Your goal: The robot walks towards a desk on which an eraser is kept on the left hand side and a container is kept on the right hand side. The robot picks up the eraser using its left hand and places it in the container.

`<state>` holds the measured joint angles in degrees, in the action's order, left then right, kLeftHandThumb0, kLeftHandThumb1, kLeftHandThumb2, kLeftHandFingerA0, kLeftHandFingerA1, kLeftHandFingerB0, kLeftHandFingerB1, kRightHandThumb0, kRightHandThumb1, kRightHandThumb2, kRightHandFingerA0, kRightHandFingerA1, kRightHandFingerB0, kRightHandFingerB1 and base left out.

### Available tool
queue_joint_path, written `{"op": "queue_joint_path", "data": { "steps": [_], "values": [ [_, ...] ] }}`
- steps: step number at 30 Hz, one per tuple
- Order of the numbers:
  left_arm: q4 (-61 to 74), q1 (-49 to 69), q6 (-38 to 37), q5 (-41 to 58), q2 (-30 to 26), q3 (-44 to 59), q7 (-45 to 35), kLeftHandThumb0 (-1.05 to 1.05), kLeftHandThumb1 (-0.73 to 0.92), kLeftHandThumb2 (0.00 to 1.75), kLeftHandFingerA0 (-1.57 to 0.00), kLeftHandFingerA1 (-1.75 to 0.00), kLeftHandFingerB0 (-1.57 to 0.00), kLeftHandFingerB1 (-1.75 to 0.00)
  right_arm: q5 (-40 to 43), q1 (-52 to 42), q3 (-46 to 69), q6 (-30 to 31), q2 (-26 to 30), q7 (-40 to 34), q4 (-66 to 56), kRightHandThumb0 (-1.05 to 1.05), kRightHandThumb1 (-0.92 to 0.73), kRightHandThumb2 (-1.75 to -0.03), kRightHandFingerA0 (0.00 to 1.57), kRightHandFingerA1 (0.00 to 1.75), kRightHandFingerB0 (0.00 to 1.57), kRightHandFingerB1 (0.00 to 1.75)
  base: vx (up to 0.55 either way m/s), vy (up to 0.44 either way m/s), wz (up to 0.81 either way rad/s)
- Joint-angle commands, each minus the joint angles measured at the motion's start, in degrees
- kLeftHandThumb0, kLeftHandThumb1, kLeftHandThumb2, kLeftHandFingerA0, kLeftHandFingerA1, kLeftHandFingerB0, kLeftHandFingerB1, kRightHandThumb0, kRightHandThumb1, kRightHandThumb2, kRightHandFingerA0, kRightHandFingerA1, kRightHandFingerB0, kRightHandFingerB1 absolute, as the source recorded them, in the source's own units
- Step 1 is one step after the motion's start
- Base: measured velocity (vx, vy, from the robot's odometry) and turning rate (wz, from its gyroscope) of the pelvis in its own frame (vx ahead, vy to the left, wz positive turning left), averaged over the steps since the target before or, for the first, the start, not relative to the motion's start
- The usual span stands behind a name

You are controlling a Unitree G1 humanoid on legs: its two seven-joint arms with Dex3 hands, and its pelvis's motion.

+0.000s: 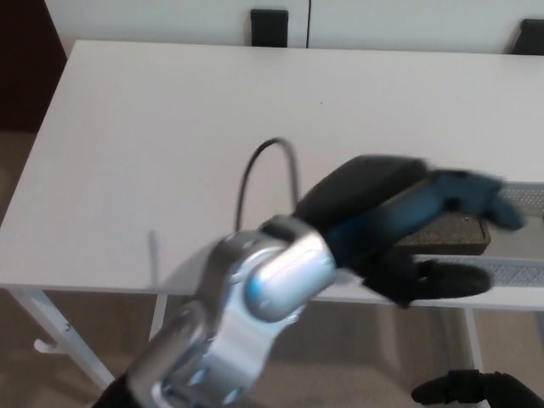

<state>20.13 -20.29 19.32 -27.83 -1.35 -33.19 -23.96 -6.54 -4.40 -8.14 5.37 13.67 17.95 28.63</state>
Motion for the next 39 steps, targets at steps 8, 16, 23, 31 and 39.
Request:
{"op": "queue_joint_path", "data": {
  "steps": [8,16,23,31,39],
  "values": [
    [30.38,56.01,-3.21,103.73,-18.44,47.58,-34.48,-0.82,0.92,0.74,-0.82,-0.45,-0.77,-0.43,-0.02,-0.31,1.30,-1.18,0.76,-1.69,3.74,-0.21,-0.49,-0.54,0.67,0.52,0.64,0.50,0.00,0.000,0.00],
    [8.68,53.46,15.08,90.09,-23.45,57.39,-59.56,-0.81,0.86,0.67,-1.05,-0.50,-0.80,-0.43,0.01,-0.01,1.46,-0.59,0.86,-1.75,3.60,-0.22,-0.48,-0.54,0.68,0.52,0.65,0.50,0.00,0.000,0.00],
    [-11.69,51.61,-11.16,46.13,-30.60,44.27,-46.98,-0.83,0.89,0.68,-0.75,-0.43,-0.70,-0.42,-0.33,-1.23,1.27,-1.74,0.83,-2.35,3.65,-0.25,-0.47,-0.53,0.70,0.53,0.65,0.50,0.00,0.000,0.00],
    [-40.06,41.12,-22.40,12.83,-26.85,28.42,1.34,-0.38,0.42,1.06,0.00,-0.50,0.00,-0.48,0.15,-2.32,1.75,-2.35,0.47,-2.93,4.60,-0.26,-0.47,-0.54,0.68,0.52,0.62,0.49,0.00,0.000,0.00],
    [-57.67,36.72,-24.53,11.42,-26.56,26.93,10.67,-0.84,0.70,1.08,0.00,-0.23,-0.09,-0.20,1.06,-3.84,2.93,-2.27,0.78,-3.08,3.63,-0.23,-0.49,-0.54,0.67,0.52,0.62,0.49,0.00,0.000,0.00]
  ]
}}
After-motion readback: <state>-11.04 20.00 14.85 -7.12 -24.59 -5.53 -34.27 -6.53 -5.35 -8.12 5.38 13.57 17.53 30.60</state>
